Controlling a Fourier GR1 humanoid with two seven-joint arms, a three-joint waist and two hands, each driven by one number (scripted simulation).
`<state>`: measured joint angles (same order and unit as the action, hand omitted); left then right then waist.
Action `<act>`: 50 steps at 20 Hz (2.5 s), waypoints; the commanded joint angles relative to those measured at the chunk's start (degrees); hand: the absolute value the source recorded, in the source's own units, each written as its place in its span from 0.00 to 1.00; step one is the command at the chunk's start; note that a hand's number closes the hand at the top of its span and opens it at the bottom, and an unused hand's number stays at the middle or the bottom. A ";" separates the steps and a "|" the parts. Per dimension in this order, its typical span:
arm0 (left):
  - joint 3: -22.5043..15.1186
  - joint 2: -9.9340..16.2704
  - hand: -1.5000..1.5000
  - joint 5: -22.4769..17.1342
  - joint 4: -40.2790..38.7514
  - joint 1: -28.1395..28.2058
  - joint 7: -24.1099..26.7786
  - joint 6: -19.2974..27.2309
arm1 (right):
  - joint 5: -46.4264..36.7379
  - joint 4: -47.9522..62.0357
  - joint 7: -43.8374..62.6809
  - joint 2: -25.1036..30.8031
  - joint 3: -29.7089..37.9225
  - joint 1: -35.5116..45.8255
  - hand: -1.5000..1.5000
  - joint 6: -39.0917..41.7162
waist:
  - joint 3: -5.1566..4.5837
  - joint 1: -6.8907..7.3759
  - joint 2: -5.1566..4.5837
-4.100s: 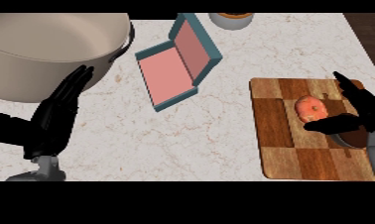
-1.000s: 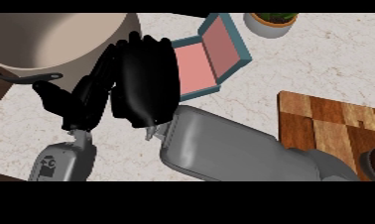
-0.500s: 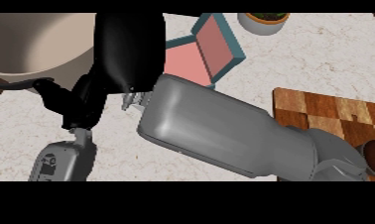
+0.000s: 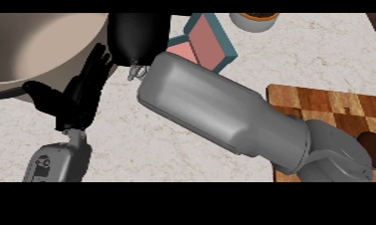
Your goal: Pick the squash from the cutting board and place it in the cardboard box
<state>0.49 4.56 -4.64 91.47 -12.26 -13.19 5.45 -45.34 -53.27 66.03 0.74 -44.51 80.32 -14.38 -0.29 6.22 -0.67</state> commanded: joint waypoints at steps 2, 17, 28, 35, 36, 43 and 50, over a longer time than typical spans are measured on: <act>0.73 0.59 0.50 -0.51 2.26 1.21 -0.54 0.01 | 1.85 5.87 8.84 -0.70 -3.95 -0.80 1.00 -4.54 | 0.07 -0.04 -0.07; -0.34 -1.42 0.50 0.43 1.21 0.76 1.03 1.13 | 17.29 21.14 -7.63 -0.72 -2.01 -7.76 0.00 -0.71 | 0.21 -1.51 -0.51; 1.32 -0.01 0.50 -0.35 0.46 0.99 0.12 0.57 | 11.84 17.91 -13.98 -0.73 3.17 -2.36 0.00 -30.39 | 0.29 -2.66 -0.25; 2.84 1.35 0.50 -1.28 1.89 2.83 -0.30 -0.02 | 19.02 8.41 -17.12 -0.72 12.47 -7.03 0.00 -44.70 | 0.39 -3.53 0.17; 2.26 0.80 0.50 -0.76 1.89 4.84 1.92 -0.23 | 20.38 7.08 -18.98 -0.72 14.79 -6.57 0.00 -44.60 | 0.37 -3.96 0.25; 4.96 3.37 0.50 -2.77 3.51 5.89 0.59 -1.86 | 23.00 -0.36 -27.96 -0.72 13.78 -18.99 0.00 -52.43 | 0.31 -5.00 0.63; 3.91 1.45 0.50 -0.85 4.30 7.22 1.31 0.37 | 19.82 -10.79 -34.18 -0.37 17.30 -30.27 0.00 -51.42 | 0.31 -6.41 0.91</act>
<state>4.33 5.89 -5.77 93.61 -6.91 -11.65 5.55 -23.99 -58.33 32.74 0.69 -27.54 56.50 -62.84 0.02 0.25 0.03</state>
